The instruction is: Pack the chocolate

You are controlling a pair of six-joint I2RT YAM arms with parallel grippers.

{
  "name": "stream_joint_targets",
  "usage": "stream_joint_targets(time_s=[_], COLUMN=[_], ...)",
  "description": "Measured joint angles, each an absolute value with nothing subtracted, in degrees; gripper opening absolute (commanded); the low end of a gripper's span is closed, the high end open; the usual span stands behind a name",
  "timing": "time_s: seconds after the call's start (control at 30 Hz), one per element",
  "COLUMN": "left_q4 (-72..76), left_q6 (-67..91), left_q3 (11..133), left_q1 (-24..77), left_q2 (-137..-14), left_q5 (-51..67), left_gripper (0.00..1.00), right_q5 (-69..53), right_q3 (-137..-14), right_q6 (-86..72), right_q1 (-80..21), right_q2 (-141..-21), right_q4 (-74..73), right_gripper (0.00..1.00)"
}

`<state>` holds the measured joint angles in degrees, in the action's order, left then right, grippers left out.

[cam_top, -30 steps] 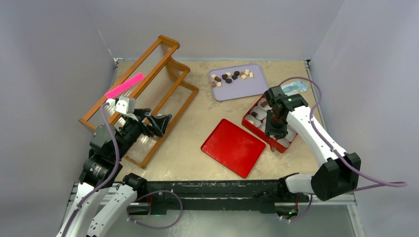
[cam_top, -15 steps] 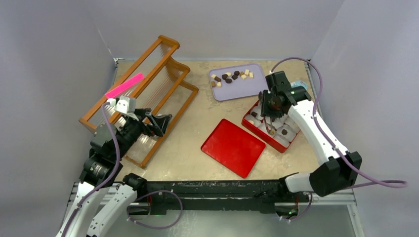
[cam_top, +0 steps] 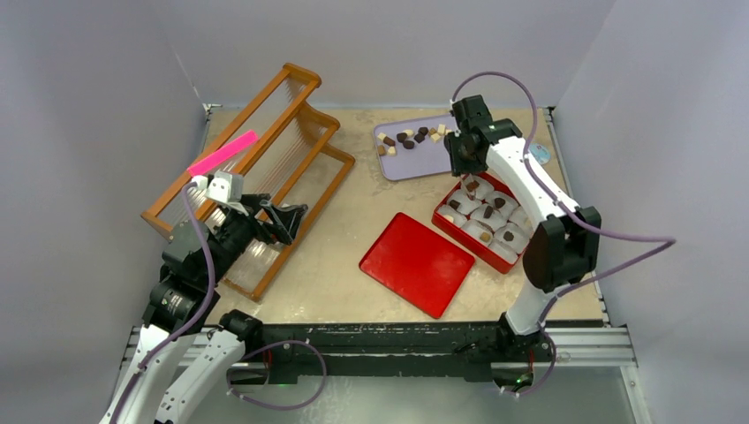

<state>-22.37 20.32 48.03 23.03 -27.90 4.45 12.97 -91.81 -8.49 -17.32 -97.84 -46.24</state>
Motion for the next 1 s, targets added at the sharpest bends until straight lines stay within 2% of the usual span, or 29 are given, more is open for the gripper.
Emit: stream_joint_targets(time_s=[0.4,0.67,1.0], left_q4=[-22.37,-22.37,-22.37], left_q6=[20.32,20.32,20.32], left_q3=[48.03,48.03,48.03], left_q1=[23.03,23.03,23.03], left_q2=[-27.92,-27.92,-27.9], left_q5=[4.45,4.21,4.16], left_gripper=[0.98,0.97,0.98], right_q5=[11.11,9.58,8.91], right_q3=[-102.21,-113.75,-121.82], right_q6=[-4.08,-2.07,0.03], right_q1=[-12.4,-10.39,-10.07], right_q2=[-113.97,-123.55,-129.47], right_q4=[-43.33,-43.42,-44.45], right_gripper=[0.4,0.41,0.39])
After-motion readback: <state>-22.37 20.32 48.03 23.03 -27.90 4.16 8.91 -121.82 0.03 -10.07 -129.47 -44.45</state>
